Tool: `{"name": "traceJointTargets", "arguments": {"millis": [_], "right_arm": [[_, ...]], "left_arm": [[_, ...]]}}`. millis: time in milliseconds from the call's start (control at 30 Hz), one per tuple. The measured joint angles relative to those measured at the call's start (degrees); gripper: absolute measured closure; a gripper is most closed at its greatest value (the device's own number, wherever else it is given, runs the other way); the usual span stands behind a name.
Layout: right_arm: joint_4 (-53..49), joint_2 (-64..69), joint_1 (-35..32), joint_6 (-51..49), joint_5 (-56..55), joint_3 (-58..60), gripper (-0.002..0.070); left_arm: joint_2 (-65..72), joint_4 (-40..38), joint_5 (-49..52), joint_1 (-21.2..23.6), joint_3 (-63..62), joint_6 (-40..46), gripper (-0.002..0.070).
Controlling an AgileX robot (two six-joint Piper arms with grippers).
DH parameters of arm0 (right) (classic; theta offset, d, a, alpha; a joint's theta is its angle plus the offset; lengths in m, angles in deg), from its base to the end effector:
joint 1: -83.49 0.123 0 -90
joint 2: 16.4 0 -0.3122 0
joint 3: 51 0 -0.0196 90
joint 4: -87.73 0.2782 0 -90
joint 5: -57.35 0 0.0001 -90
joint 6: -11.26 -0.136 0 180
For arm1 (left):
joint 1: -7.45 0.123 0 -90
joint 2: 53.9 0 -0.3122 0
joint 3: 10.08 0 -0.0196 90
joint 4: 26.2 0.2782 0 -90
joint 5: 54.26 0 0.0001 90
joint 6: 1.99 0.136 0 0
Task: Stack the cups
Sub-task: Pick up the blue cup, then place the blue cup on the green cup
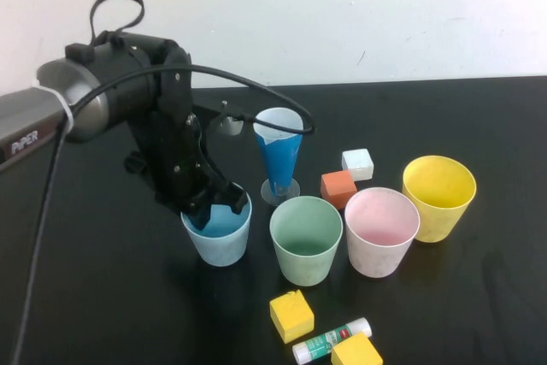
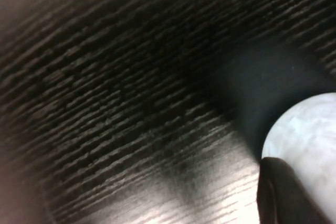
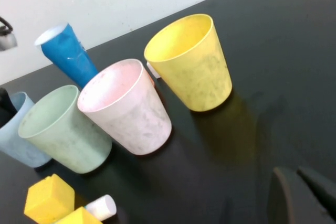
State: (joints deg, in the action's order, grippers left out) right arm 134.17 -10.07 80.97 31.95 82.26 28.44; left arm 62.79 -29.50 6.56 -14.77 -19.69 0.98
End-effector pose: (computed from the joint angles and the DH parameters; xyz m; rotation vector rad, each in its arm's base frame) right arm 0.0933 0.0375 0.1672 0.1819 1.8182 0.5326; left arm 0.4051 -0.1729 0.2062 0.6083 2.8759 -0.1293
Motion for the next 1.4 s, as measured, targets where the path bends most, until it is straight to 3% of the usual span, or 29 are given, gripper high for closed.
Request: {"name": "traceJointTargets", "arguments": {"millis": [300, 600, 900, 1400], "right_arm": [[0.0, 0.0, 0.0, 0.0, 0.3, 0.0, 0.0678], [0.7, 0.0, 0.0, 2.8, 0.5, 0.0, 0.0678], [1.6, 0.0, 0.0, 4.8, 0.9, 0.0, 0.0678], [1.9, 0.0, 0.0, 5.0, 1.0, 0.0, 0.0678]], "left_arm": [[-10.6, -0.3, 3.0, 0.1, 0.0, 0.6, 0.0661], [-19.6, -7.8, 6.9, -2.1, 0.0, 4.2, 0.0661], [-15.2, -8.4, 0.8, -9.4, -0.8, 5.0, 0.0661], [-4.7, -5.0, -0.7, -10.0, -5.7, 4.0, 0.0661]]}}
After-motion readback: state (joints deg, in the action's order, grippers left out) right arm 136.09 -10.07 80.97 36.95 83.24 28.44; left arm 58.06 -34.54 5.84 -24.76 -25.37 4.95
